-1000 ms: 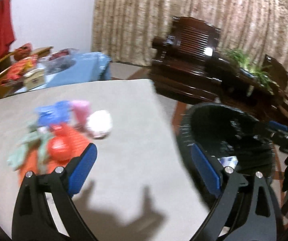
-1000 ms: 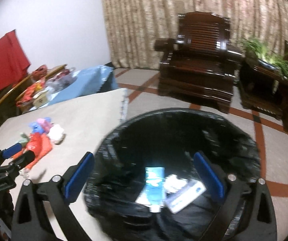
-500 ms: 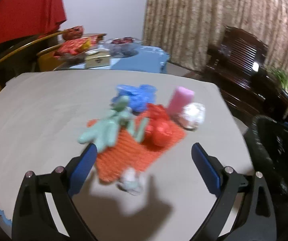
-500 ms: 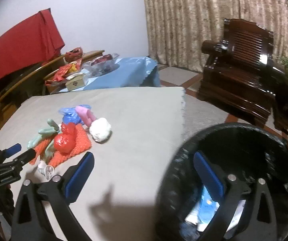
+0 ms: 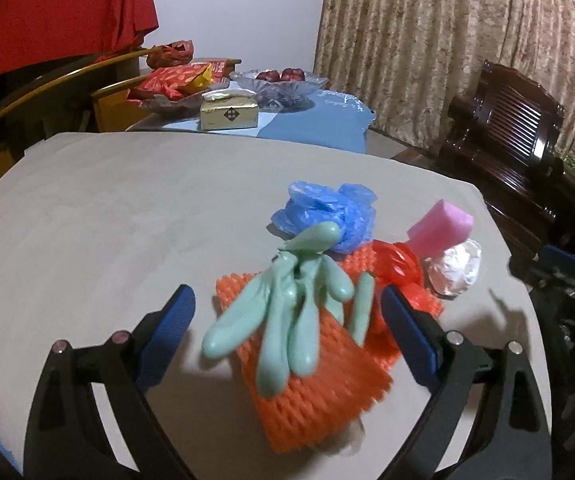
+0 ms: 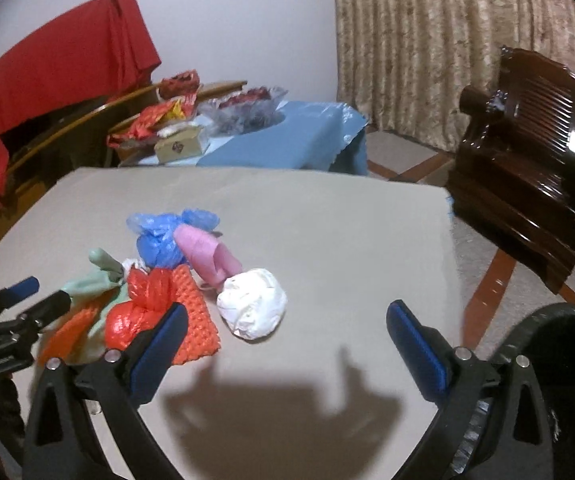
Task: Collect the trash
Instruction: 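Grasp the white plastic bag with the right tool while the left tool reaches the green glove, then grasp the green rubber glove with the left tool and lift it, then drop the green glove and white bag into the black bin with both tools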
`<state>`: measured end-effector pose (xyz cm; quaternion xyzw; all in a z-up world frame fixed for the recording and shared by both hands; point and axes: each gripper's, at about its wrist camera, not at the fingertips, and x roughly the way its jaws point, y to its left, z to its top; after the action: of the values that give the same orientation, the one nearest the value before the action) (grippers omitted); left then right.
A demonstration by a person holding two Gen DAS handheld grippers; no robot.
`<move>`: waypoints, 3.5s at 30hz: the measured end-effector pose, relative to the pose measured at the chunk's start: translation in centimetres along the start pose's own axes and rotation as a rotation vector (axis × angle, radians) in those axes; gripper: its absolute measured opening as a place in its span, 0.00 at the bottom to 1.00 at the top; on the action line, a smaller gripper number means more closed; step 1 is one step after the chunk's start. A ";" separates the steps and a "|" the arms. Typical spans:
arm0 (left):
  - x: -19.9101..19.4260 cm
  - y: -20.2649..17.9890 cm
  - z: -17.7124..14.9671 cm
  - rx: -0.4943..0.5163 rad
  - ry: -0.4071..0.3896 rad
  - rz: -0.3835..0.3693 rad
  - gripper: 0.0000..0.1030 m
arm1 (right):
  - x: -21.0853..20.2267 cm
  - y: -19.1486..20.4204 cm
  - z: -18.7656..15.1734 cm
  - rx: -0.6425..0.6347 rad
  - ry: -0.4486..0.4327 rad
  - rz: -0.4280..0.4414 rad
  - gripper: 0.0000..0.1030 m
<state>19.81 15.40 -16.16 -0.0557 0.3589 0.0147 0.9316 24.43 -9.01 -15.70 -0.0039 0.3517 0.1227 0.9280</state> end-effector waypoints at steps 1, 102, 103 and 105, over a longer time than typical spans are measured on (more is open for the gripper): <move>0.3 0.1 0.1 -0.002 0.005 -0.003 0.83 | 0.8 0.2 0.0 -0.002 0.010 0.003 0.93; -8.2 -22.6 -5.4 0.238 -0.001 -0.497 0.20 | -20.2 -16.4 -11.4 0.310 -0.054 -0.236 0.41; -8.2 -23.3 -5.3 0.244 -0.002 -0.506 0.20 | -20.6 -16.9 -11.5 0.319 -0.060 -0.245 0.41; -8.3 -24.9 -5.2 0.265 -0.004 -0.530 0.20 | -21.2 -17.8 -11.8 0.332 -0.069 -0.262 0.41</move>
<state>11.88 -9.82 -12.08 -0.0251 0.3288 -0.2760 0.9028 5.52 -32.17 -12.12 0.1075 0.3317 -0.0586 0.9354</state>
